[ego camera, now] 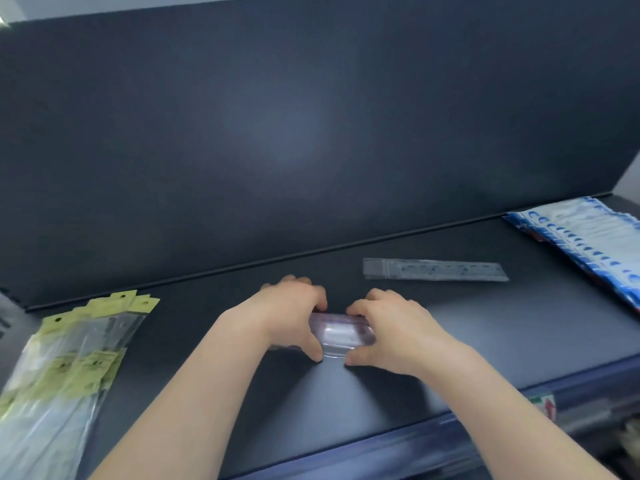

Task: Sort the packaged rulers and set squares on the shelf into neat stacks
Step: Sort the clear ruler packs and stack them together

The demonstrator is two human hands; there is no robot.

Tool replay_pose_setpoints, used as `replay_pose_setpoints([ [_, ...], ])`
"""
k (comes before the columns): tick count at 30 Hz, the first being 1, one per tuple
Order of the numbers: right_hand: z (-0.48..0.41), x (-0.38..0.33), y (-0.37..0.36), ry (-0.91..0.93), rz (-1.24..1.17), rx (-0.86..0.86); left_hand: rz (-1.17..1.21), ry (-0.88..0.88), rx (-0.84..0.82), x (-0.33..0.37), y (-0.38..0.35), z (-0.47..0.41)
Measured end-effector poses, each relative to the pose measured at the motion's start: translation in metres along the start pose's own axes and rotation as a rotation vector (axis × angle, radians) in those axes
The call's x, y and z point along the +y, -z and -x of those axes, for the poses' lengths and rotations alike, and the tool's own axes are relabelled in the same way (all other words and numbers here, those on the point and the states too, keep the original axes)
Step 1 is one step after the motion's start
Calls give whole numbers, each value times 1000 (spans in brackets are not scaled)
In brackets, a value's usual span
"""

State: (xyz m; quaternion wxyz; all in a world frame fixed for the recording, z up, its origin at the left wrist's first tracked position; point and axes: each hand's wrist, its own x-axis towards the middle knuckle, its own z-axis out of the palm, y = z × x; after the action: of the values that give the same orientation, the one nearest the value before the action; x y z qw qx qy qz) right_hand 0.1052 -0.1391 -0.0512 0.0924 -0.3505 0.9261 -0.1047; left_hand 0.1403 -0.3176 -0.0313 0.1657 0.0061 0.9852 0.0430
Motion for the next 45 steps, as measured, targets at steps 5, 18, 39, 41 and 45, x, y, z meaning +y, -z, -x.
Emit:
replay_pose_setpoints([
  [5,3,-9,-2,-36,11,19,23,-16,7,-1,-2,1],
  [18,1,-14,3,-93,29,-56,37,3,-50,0,-2,4],
  [39,10,31,-3,-58,-47,190,-58,-37,178,20,-7,-1],
  [41,12,34,-7,-64,-51,180,-53,-44,139,21,-9,-5],
  [45,26,61,3,-126,-30,201,39,-117,191,48,-8,-21],
])
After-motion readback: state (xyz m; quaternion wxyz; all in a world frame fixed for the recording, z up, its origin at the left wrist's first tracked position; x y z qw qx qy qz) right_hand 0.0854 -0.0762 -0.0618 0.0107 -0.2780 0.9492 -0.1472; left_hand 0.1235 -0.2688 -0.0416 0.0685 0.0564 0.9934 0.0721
